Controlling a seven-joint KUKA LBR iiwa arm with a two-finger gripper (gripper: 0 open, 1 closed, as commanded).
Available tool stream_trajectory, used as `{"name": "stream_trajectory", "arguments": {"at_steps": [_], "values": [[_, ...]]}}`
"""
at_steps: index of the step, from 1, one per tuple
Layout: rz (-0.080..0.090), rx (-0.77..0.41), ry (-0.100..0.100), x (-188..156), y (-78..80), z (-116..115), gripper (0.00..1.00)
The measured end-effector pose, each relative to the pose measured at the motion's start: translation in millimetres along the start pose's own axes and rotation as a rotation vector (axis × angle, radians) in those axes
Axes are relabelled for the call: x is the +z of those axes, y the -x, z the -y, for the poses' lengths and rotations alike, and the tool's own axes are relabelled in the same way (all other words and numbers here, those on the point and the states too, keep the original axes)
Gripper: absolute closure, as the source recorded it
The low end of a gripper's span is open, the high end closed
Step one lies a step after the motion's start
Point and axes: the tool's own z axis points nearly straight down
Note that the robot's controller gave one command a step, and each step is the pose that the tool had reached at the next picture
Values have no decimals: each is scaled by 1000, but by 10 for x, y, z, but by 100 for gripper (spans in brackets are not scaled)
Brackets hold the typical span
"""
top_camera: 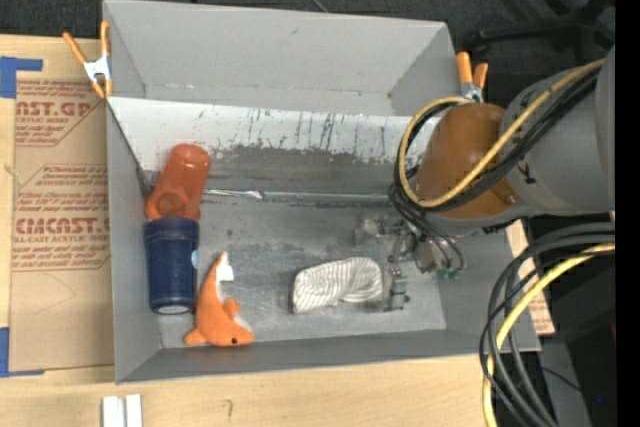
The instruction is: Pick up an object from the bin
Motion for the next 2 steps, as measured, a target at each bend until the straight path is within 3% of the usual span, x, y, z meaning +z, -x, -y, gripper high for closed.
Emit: {"name": "stream_trajectory", "arguments": {"at_steps": [1,2], "values": [[3,-98,-3,84,83,-158,100],[3,-98,-3,84,83,-158,100]]}}
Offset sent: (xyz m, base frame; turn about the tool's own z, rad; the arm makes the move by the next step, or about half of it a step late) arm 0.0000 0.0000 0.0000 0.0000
